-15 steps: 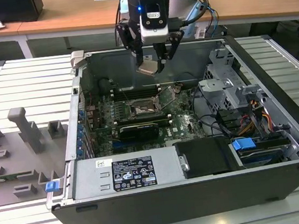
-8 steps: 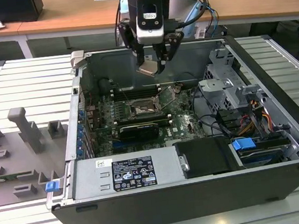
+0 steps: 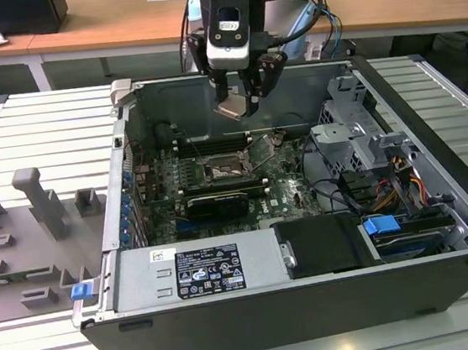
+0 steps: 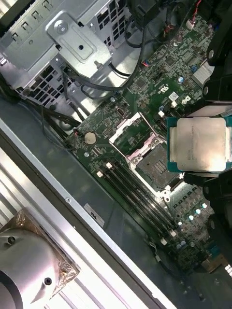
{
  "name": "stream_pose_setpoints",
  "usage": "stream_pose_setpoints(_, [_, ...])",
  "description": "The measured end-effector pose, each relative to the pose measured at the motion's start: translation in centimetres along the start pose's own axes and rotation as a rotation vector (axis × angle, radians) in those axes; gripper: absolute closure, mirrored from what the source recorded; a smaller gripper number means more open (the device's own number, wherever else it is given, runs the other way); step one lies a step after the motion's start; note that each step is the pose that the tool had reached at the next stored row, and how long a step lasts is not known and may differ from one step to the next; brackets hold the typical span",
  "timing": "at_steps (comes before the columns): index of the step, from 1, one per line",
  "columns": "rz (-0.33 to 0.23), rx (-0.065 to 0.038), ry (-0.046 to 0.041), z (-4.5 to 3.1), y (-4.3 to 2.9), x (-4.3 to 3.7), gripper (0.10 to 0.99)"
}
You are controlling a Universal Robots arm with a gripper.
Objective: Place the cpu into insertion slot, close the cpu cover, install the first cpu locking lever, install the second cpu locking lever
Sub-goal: 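Place the cpu into insertion slot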
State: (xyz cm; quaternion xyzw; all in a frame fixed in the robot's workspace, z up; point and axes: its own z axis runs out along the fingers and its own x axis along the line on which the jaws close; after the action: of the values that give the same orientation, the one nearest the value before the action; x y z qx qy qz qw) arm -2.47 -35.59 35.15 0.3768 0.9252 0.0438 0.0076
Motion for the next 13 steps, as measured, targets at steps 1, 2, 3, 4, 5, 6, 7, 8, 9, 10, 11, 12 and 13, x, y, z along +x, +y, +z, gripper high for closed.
stream_pose_setpoints(1, [0.008,0.0,-0.0007,0.01,0.0,0.0,0.545])
stream_pose_setpoints(2, [0.023,0.0,-0.002,0.02,0.0,0.0,0.545])
stream_pose_setpoints(3, [0.032,-0.001,-0.0027,0.03,0.0,0.0,0.545])
stream_pose_setpoints(4, [0.038,-0.001,-0.0033,0.04,0.0,0.0,0.545])
stream_pose_setpoints(5, [0.05,-0.001,-0.0043,0.05,0.0,0.0,0.545])
stream_pose_setpoints(6, [0.057,-0.001,-0.0049,0.06,0.0,0.0,0.545])
stream_pose_setpoints(7, [0.07,-0.001,-0.0061,0.08,-0.01,0.0,0.545])
stream_pose_setpoints(8, [0.078,-0.002,-0.0068,0.09,-0.01,0.0,0.545])
stream_pose_setpoints(9, [0.086,-0.002,-0.0075,0.09,-0.01,0.0,0.545])
stream_pose_setpoints(10, [0.096,-0.002,-0.0083,0.1,-0.01,0.0,0.545])
stream_pose_setpoints(11, [0.106,-0.002,-0.0092,0.11,-0.01,0.0,0.545])
stream_pose_setpoints(12, [0.118,-0.002,-0.0102,0.13,-0.01,0.0,0.545])
stream_pose_setpoints(13, [0.129,-0.002,-0.0112,0.14,-0.01,0.0,0.545])
